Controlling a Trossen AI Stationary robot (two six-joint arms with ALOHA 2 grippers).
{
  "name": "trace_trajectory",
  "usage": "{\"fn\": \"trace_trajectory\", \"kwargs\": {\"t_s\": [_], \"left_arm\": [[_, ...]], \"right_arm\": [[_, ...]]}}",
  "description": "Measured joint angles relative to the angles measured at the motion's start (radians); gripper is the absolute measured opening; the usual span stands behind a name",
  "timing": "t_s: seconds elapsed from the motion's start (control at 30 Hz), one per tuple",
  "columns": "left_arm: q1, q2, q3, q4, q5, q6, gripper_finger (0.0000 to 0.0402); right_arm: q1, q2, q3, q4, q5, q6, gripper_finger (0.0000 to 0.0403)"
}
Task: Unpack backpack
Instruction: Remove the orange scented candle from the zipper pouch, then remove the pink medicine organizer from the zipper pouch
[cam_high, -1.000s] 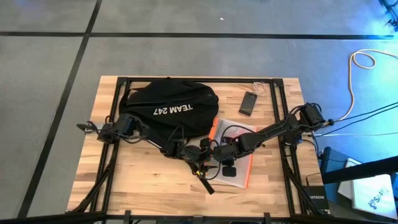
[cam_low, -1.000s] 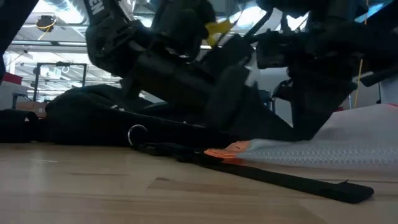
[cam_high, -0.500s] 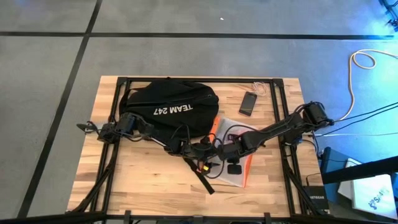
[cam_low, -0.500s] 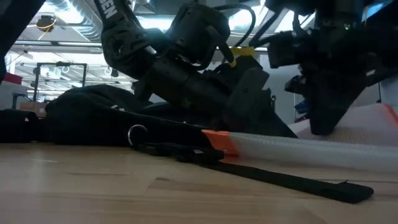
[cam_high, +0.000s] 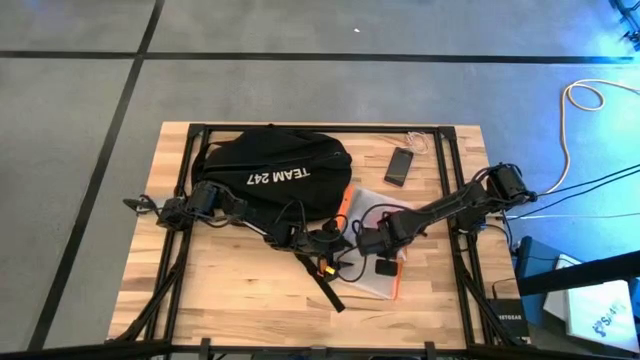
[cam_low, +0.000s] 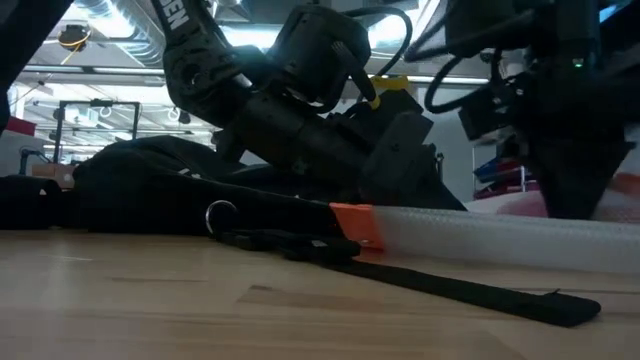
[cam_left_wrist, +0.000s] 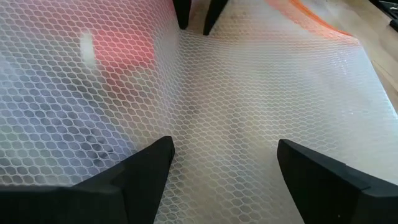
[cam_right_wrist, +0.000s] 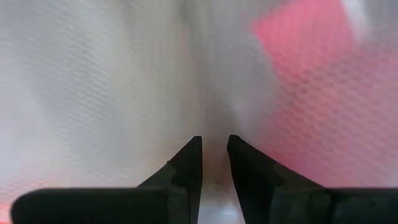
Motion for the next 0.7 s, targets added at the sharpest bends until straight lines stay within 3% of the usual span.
{"fn": "trace_trajectory", "kwargs": {"t_s": [0.5, 0.6, 0.7], "left_arm": [[0.000, 0.001, -0.002, -0.002, -0.003, 0.000, 0.0280], [0.000, 0.001, -0.002, -0.003, -0.005, 0.000, 0.0280], [0.000, 0.001, -0.002, -0.002, -0.007, 0.000, 0.0280]], "right_arm": [[0.000, -0.002, 0.001, -0.225, -0.044, 0.050, 0.0065], [0.015, -0.035, 0.005, -0.222, 0.028, 0.012, 0.0065], [0.022, -0.078, 0.006, -0.081, 0.125, -0.065, 0.0065]]}}
